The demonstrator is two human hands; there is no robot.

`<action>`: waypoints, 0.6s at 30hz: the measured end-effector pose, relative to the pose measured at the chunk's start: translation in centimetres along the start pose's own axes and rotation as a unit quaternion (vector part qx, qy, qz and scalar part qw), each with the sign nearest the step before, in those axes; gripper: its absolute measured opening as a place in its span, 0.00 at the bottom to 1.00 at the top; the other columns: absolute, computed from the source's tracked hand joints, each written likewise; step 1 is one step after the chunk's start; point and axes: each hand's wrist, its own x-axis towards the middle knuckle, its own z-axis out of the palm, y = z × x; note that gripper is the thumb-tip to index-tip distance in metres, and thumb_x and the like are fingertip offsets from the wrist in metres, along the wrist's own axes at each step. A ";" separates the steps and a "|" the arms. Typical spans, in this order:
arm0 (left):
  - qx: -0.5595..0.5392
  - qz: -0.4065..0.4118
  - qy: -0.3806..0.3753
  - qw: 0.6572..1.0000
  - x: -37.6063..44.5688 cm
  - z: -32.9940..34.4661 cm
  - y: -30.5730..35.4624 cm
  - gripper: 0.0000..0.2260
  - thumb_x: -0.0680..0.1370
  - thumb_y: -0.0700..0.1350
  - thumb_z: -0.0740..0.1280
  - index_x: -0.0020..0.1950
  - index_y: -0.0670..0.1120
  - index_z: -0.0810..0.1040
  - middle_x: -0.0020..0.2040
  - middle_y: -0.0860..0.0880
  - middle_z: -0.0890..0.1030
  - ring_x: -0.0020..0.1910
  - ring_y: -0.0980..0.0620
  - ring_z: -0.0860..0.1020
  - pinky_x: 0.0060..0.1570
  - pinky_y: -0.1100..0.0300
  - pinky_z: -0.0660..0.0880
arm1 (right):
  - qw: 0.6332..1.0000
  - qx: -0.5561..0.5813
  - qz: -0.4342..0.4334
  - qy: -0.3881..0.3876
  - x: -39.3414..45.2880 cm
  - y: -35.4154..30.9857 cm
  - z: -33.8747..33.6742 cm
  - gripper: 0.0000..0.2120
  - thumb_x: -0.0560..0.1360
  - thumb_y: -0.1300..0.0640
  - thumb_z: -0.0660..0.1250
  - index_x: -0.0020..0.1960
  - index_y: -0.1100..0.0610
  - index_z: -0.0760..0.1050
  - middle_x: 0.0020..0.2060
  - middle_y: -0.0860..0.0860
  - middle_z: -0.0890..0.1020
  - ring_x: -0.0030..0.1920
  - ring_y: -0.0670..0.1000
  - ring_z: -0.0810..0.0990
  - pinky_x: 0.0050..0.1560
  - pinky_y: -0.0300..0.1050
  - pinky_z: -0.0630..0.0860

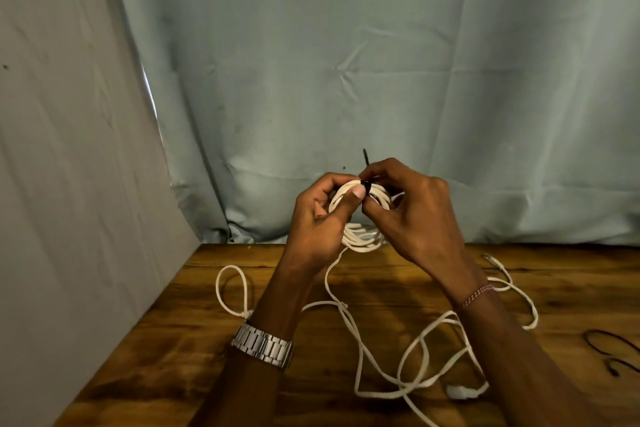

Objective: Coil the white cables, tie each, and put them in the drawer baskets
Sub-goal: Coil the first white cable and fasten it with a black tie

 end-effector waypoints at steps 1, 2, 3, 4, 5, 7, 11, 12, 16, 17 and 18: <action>-0.007 -0.003 0.003 1.000 0.0 0.0 0.1 0.05 0.81 0.38 0.66 0.55 0.40 0.80 0.48 0.46 0.84 0.47 0.55 0.82 0.46 0.63 0.76 | 1.000 0.023 0.012 -0.004 0.1 -0.2 -0.2 0.13 0.73 0.58 0.75 0.57 0.53 0.81 0.45 0.45 0.86 0.42 0.40 0.83 0.43 0.32 0.79; -0.016 -0.007 0.007 1.000 0.1 0.0 0.1 0.05 0.81 0.39 0.66 0.55 0.41 0.80 0.49 0.44 0.84 0.48 0.53 0.82 0.47 0.61 0.76 | 0.999 0.040 0.025 -0.015 0.2 -0.3 -0.5 0.14 0.73 0.59 0.76 0.58 0.52 0.82 0.47 0.43 0.86 0.45 0.39 0.83 0.45 0.30 0.79; -0.027 -0.010 0.011 1.000 0.1 -0.1 0.1 0.05 0.81 0.40 0.67 0.55 0.42 0.81 0.51 0.42 0.84 0.50 0.49 0.82 0.49 0.56 0.77 | 0.997 0.055 0.034 -0.032 0.3 -0.3 -0.8 0.16 0.72 0.58 0.76 0.60 0.51 0.82 0.49 0.42 0.86 0.47 0.38 0.83 0.48 0.31 0.80; -0.041 -0.012 0.016 0.999 0.2 -0.2 0.1 0.06 0.80 0.42 0.68 0.55 0.43 0.81 0.52 0.40 0.84 0.52 0.44 0.82 0.52 0.51 0.78 | 0.994 0.078 0.044 -0.057 0.4 -0.4 -1.1 0.19 0.72 0.57 0.77 0.62 0.50 0.81 0.51 0.41 0.85 0.50 0.38 0.83 0.51 0.33 0.80; -0.054 -0.014 0.020 0.998 0.3 -0.3 0.2 0.07 0.78 0.44 0.68 0.54 0.44 0.82 0.53 0.38 0.83 0.54 0.40 0.81 0.54 0.46 0.78 | 0.989 0.109 0.054 -0.081 0.4 -0.4 -1.5 0.20 0.73 0.56 0.77 0.64 0.49 0.80 0.53 0.41 0.85 0.52 0.38 0.83 0.53 0.35 0.81; -0.063 -0.015 0.024 0.998 0.4 -0.6 0.3 0.07 0.78 0.46 0.69 0.54 0.45 0.82 0.52 0.39 0.84 0.51 0.40 0.81 0.51 0.45 0.76 | 0.976 0.180 0.075 -0.101 0.5 -0.6 -1.9 0.19 0.75 0.57 0.75 0.65 0.51 0.78 0.53 0.43 0.86 0.54 0.40 0.84 0.55 0.40 0.81; -0.059 -0.012 0.010 0.998 0.3 -0.7 0.6 0.05 0.81 0.42 0.66 0.54 0.45 0.82 0.48 0.45 0.84 0.48 0.48 0.79 0.47 0.50 0.73 | 0.965 0.233 0.105 -0.061 0.4 -1.1 -1.5 0.15 0.79 0.55 0.70 0.64 0.52 0.74 0.47 0.45 0.88 0.49 0.42 0.86 0.52 0.40 0.82; -0.058 -0.013 0.009 0.998 0.3 -0.9 0.6 0.06 0.81 0.41 0.66 0.54 0.45 0.82 0.48 0.45 0.84 0.49 0.48 0.79 0.47 0.51 0.73 | 0.963 0.237 0.111 -0.059 0.3 -1.1 -1.4 0.17 0.79 0.53 0.69 0.66 0.51 0.72 0.47 0.45 0.88 0.49 0.41 0.86 0.51 0.37 0.82; -0.063 -0.027 -0.009 0.998 0.4 -1.3 1.1 0.05 0.81 0.40 0.65 0.53 0.45 0.81 0.46 0.46 0.84 0.47 0.52 0.80 0.45 0.57 0.74 | 0.953 0.273 0.119 -0.050 0.6 -1.1 -1.5 0.13 0.81 0.53 0.65 0.65 0.50 0.78 0.47 0.45 0.88 0.49 0.44 0.87 0.53 0.41 0.82; -0.063 -0.028 -0.014 0.998 0.4 -1.3 1.2 0.05 0.81 0.40 0.65 0.53 0.45 0.81 0.45 0.46 0.84 0.46 0.52 0.80 0.45 0.57 0.74 | 0.949 0.286 0.124 -0.047 0.6 -1.1 -1.6 0.11 0.81 0.53 0.65 0.61 0.51 0.81 0.48 0.46 0.88 0.50 0.46 0.87 0.55 0.46 0.83; -0.061 -0.029 -0.018 0.998 0.4 -1.4 1.2 0.05 0.81 0.40 0.65 0.53 0.45 0.81 0.45 0.46 0.84 0.45 0.52 0.80 0.45 0.58 0.74 | 0.943 0.302 0.134 -0.046 0.6 -1.1 -1.5 0.10 0.80 0.54 0.66 0.59 0.53 0.83 0.48 0.48 0.88 0.50 0.49 0.87 0.55 0.50 0.83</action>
